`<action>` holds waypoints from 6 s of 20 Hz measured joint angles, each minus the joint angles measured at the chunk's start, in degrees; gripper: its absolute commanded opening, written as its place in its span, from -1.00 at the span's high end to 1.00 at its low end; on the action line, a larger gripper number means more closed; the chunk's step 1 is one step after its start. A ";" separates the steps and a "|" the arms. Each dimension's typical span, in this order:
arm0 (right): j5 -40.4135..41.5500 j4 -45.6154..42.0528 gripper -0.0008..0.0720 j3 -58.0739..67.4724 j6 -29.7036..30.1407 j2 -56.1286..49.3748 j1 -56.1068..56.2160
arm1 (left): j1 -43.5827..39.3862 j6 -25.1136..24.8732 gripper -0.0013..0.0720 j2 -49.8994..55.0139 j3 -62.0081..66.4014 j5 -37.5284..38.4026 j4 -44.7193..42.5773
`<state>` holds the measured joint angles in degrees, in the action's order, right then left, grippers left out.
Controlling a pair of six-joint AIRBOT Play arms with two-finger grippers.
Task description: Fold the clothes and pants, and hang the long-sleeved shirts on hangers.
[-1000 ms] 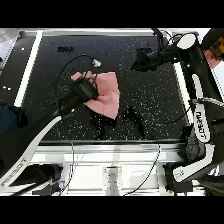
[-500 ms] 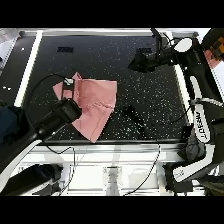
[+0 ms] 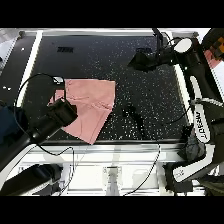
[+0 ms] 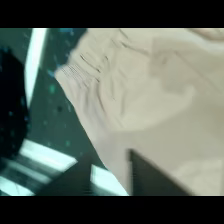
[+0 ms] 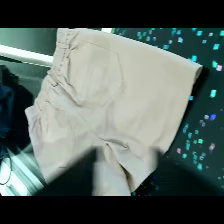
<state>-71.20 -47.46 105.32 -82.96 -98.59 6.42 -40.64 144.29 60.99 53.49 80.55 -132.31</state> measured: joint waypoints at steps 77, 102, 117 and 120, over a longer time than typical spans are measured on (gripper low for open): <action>7.91 24.74 0.04 -54.82 5.70 10.60 20.48 | 48.52 -68.94 0.94 8.87 -8.96 -24.72 79.69; 6.56 17.05 0.15 -63.32 7.85 16.41 13.53 | 44.33 -68.70 0.94 8.59 -8.96 -26.77 80.32; 6.86 20.41 0.14 -62.95 7.74 12.07 13.57 | 44.33 -68.91 0.94 8.59 -8.96 -26.75 80.32; 7.91 20.61 0.14 -62.97 8.07 11.08 13.57 | 44.33 -68.91 0.94 8.59 -8.96 -26.67 80.32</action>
<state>-63.29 -26.85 42.35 -74.89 -87.50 19.99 3.68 75.37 69.58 44.53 53.89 -51.99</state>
